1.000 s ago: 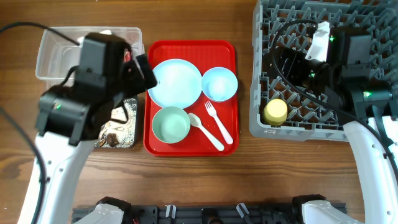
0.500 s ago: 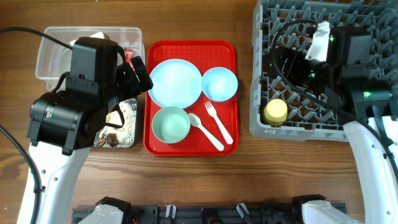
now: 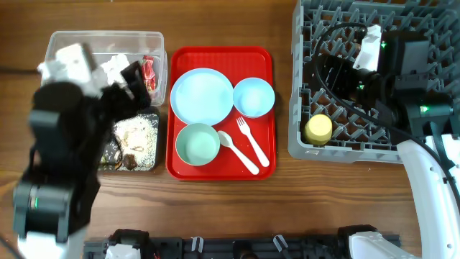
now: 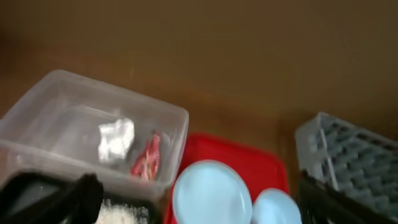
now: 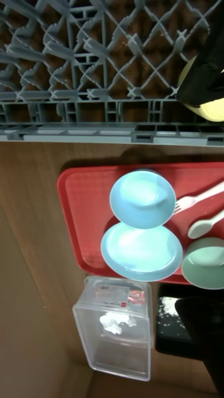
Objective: Sort waste into correct bins and load items into the dishwasher rack
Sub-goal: 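Push the food scraps on the black tray with the left gripper, then retract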
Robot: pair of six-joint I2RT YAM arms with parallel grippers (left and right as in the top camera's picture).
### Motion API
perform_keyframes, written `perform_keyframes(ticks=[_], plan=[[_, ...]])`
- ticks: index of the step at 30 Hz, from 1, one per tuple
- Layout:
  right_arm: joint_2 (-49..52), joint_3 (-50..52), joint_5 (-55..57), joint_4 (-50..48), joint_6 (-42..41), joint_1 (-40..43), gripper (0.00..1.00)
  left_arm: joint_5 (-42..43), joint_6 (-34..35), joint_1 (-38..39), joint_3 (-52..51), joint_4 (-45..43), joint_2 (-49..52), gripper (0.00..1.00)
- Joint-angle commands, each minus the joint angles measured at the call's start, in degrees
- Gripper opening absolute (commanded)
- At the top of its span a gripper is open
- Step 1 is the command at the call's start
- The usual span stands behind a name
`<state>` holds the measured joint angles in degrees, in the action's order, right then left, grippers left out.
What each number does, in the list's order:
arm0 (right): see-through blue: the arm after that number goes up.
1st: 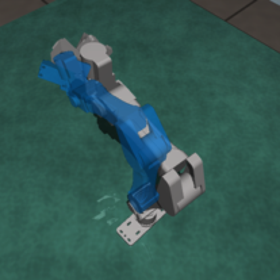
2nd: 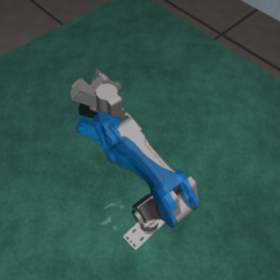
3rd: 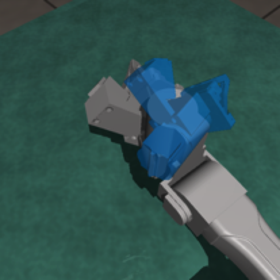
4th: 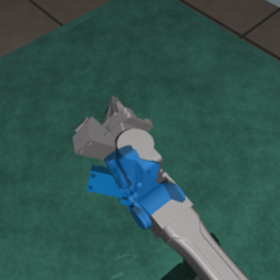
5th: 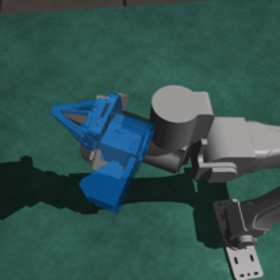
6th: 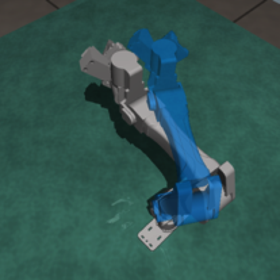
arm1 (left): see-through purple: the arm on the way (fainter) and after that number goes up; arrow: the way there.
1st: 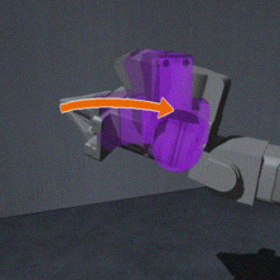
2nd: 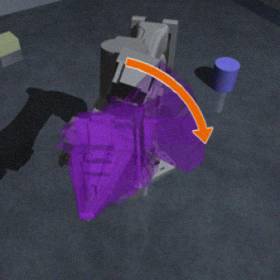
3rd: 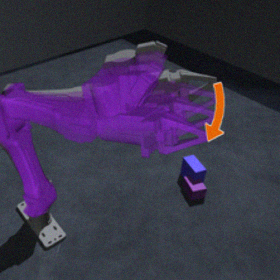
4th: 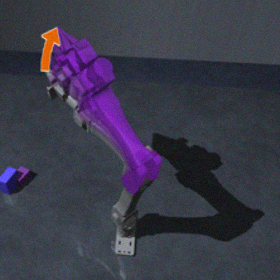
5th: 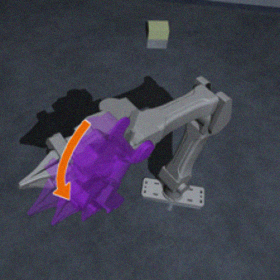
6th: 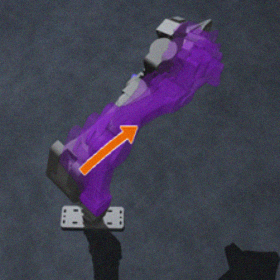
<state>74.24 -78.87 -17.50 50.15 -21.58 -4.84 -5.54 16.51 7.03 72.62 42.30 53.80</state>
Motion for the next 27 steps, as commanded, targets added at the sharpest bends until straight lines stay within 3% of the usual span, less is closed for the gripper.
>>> perform_keyframes(ticks=[1,16,22,27], plan=[[-0.4,-0.9,1.0,0.0,0.4,-0.2,1.00,11.3,-10.4,-5.1,-12.5,-7.6,-10.4,1.00],[-0.4,-0.9,1.0,0.0,0.4,-0.2,1.00,13.0,-10.3,-7.1,-48.7,-25.1,-45.7,1.00],[-0.4,-0.9,1.0,0.0,0.4,-0.2,0.99,13.4,-10.3,-7.4,-59.0,-29.1,-53.1,1.00],[-0.4,-0.9,1.0,0.0,0.4,-0.2,1.00,13.4,-10.3,-7.6,-65.9,-35.2,-53.6,1.00]])
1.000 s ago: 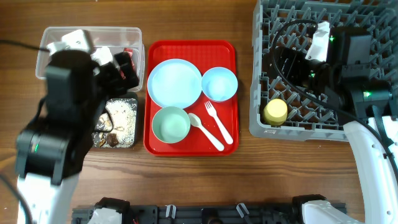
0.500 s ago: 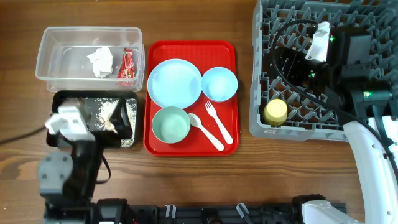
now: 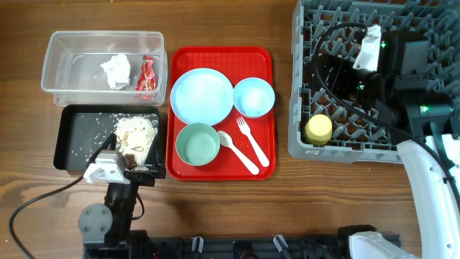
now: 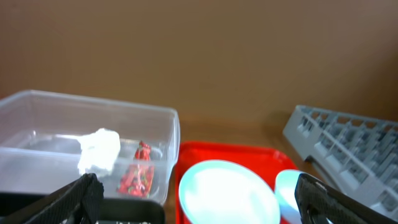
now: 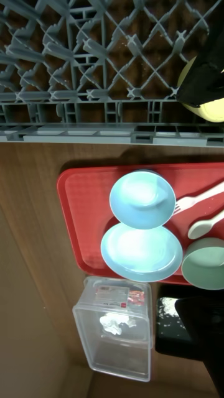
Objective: Sort waste into correct bins and load items into the dishwasher rack
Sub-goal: 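Push the food scraps on the black tray with the left gripper, then retract, then reach the right gripper to the white fork on the red tray and grasp it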
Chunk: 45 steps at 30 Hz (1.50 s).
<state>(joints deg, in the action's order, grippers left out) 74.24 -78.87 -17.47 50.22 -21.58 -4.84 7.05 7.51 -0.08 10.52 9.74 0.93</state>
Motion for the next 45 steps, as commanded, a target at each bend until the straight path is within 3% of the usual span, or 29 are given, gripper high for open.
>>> perform_keyframes(ticks=[1,7,26,31,35,38,42,45], plan=[[-0.4,-0.9,1.0,0.0,0.4,-0.2,1.00,0.9,-1.3,-0.5,-4.9,-3.7,-0.8,1.00],[-0.4,-0.9,0.9,0.0,0.4,-0.2,1.00,0.9,-1.1,-0.5,-9.8,-8.8,-0.8,1.00],[-0.4,-0.9,0.9,-0.1,0.3,-0.2,1.00,0.8,-1.1,-0.5,-10.2,-6.1,-0.6,1.00],[-0.3,-0.9,1.1,-6.9,-10.3,-0.2,1.00,0.8,-1.1,-0.5,-10.2,-6.1,-0.6,1.00],[0.1,-0.9,-9.8,-6.8,-6.0,-1.0,1.00,0.8,-1.1,-0.5,-10.2,-6.1,-0.6,1.00],[1.7,-0.9,-9.3,-0.7,-2.1,-6.7,1.00,0.8,-1.1,-0.5,-10.2,-6.1,-0.6,1.00],[4.8,0.0,2.3,6.7,-0.9,-19.4,0.98,0.8,-1.1,-0.5,-10.2,-6.1,-0.5,1.00],[7.3,1.8,11.0,7.3,-1.1,-28.6,0.88,0.8,-1.1,-0.5,-10.2,-6.1,-0.5,1.00]])
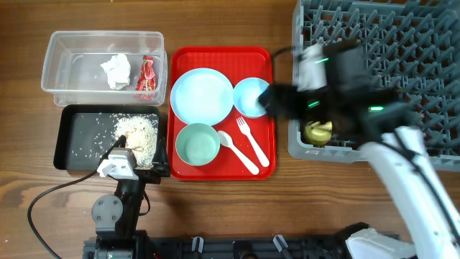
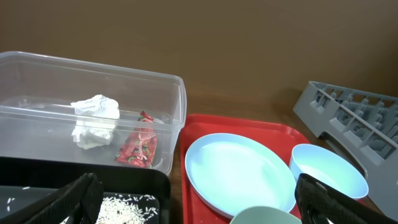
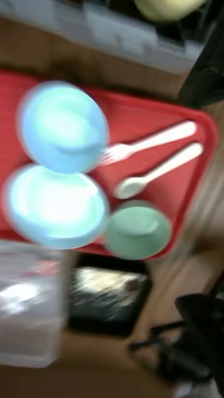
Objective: Sort waste into correct bins and load items into the dishwasher rack
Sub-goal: 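Reach the right gripper to the white fork on the red tray and grasp it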
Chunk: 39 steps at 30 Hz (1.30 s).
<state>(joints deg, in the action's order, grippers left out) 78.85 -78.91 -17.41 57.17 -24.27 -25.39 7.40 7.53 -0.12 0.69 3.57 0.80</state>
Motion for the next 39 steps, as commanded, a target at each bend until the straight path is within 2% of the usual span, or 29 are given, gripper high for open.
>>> perform_keyframes(ticks=[1,4,7,9,27,33,34,38,39], plan=[[3.6,2.6,13.1,-0.1,1.5,-10.4,0.83,0.5,-1.1,-0.4,-0.4,0.1,-0.4,1.00],[6.9,4.5,17.1,-1.7,1.2,-15.1,0.76,0.5,-1.1,-0.4,-0.4,0.1,-0.4,1.00],[10.9,5.7,18.6,-3.1,1.2,-16.9,0.75,0.5,-1.1,-0.4,-0.4,0.1,-0.4,1.00],[13.6,6.2,18.6,-3.6,1.3,-16.9,0.72,0.5,-1.1,-0.4,-0.4,0.1,-0.4,1.00],[27.7,6.3,19.8,-7.9,6.4,-16.5,0.71,0.5,-1.1,-0.4,-0.4,0.1,-0.4,1.00],[30.5,6.3,22.6,-10.0,6.3,-14.5,0.66,0.5,-1.1,-0.4,-0.4,0.1,-0.4,1.00],[31.4,6.3,22.5,-10.2,6.8,-13.5,0.61,0.5,-1.1,-0.4,-0.4,0.1,-0.4,1.00],[33.4,7.1,20.0,-11.6,10.5,-12.4,0.51,0.5,-1.1,-0.4,-0.4,0.1,-0.4,1.00],[33.8,7.6,20.0,-12.0,10.7,-12.4,0.43,0.5,-1.1,-0.4,-0.4,0.1,-0.4,1.00]])
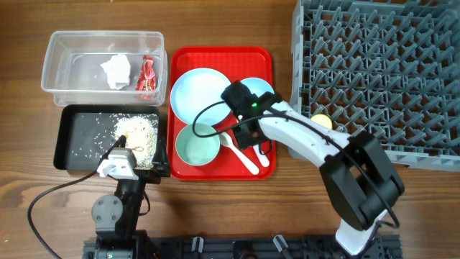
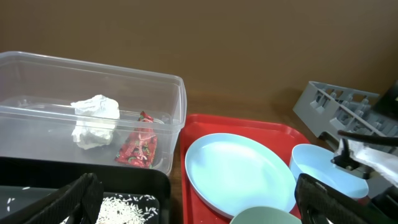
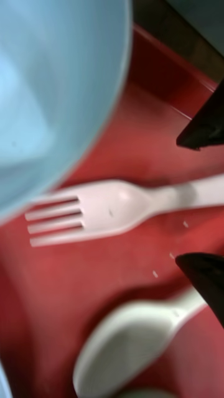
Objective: Sort waste into correct bins and load items into the dishwasher rack
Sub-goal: 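Reach the right gripper to the white fork on the red tray and grasp it, then carry the white fork to the grey rack and release it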
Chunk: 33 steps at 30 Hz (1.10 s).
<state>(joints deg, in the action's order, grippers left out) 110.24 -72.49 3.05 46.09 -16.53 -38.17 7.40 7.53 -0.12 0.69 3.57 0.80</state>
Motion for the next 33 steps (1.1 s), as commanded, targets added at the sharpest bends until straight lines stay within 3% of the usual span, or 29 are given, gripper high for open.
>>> perform_keyframes(ticks=[1,6,9,20,24,27,33], plan=[[2.9,1.6,-0.5,-1.1,2.9,0.4,0.37,0.5,-1.1,-0.4,-0.4,0.1,-0.4,1.00],[3.0,1.9,-1.9,-1.0,2.8,0.4,0.13,0.5,-1.1,-0.4,-0.4,0.1,-0.4,1.00],[0.9,1.9,-1.8,-0.2,0.9,0.4,0.05,0.5,-1.1,-0.4,-0.4,0.1,-0.4,1.00],[-24.7,1.8,-2.4,4.1,1.1,0.8,0.04,0.5,-1.1,-0.4,-0.4,0.1,-0.4,1.00],[-33.1,1.8,6.3,4.0,-2.0,3.7,0.04,0.5,-1.1,-0.4,-0.4,0.1,-0.4,1.00],[-35.3,1.8,12.9,2.4,-3.3,7.9,0.04,0.5,-1.1,-0.4,-0.4,0.1,-0.4,1.00],[-31.6,1.8,12.4,-5.4,-3.0,18.1,0.04,0.5,-1.1,-0.4,-0.4,0.1,-0.4,1.00]])
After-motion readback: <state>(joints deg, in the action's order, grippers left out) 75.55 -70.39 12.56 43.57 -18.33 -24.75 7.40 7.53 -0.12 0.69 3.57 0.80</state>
